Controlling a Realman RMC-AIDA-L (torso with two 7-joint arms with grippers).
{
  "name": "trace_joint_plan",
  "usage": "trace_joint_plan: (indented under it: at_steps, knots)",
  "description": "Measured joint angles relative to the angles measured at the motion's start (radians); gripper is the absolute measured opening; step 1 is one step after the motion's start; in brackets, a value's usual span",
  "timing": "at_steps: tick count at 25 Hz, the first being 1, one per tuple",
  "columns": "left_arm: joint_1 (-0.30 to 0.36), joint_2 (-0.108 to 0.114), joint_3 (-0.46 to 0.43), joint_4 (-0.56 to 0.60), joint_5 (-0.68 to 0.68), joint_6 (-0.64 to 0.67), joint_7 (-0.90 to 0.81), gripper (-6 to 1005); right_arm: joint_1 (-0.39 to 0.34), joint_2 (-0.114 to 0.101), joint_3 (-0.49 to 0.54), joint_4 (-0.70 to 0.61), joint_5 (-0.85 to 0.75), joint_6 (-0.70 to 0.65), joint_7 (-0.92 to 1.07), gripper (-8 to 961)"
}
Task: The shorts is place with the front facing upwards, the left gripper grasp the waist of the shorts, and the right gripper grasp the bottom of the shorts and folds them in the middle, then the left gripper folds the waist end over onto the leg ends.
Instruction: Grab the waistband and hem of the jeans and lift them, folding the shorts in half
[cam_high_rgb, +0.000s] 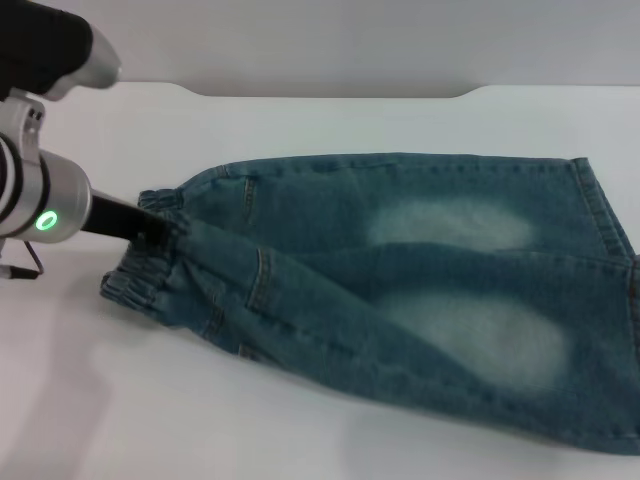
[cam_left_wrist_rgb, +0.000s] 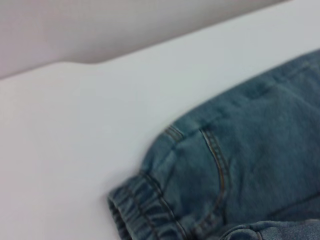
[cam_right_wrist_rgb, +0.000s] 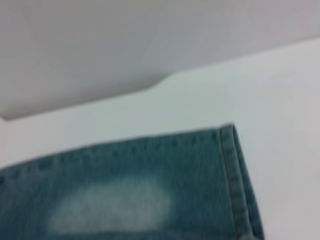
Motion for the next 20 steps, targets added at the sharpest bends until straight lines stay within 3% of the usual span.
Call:
trace_joint_plan:
  at_steps: [7,11,16,20]
  knots:
    - [0.003,-0.001,-0.012,0.000,-0.004,0.024,0.010,85,0.008,0.001,0.007,-0.012,0.028,-0.029,0.012,3]
    - [0.005,-0.002,-0.011,0.001,-0.012,0.018,0.011,84,0.030,-0.008,0.038,-0.030,0.024,0.072,0.103,5]
    - [-0.006,-0.002,-0.007,0.007,-0.015,0.016,0.014,84,0.034,-0.001,0.017,-0.054,-0.012,0.169,0.141,8]
    - [-0.021,-0.001,-0.021,0.017,-0.015,0.022,0.032,84,0.010,0.003,-0.032,-0.103,-0.053,0.168,0.141,135]
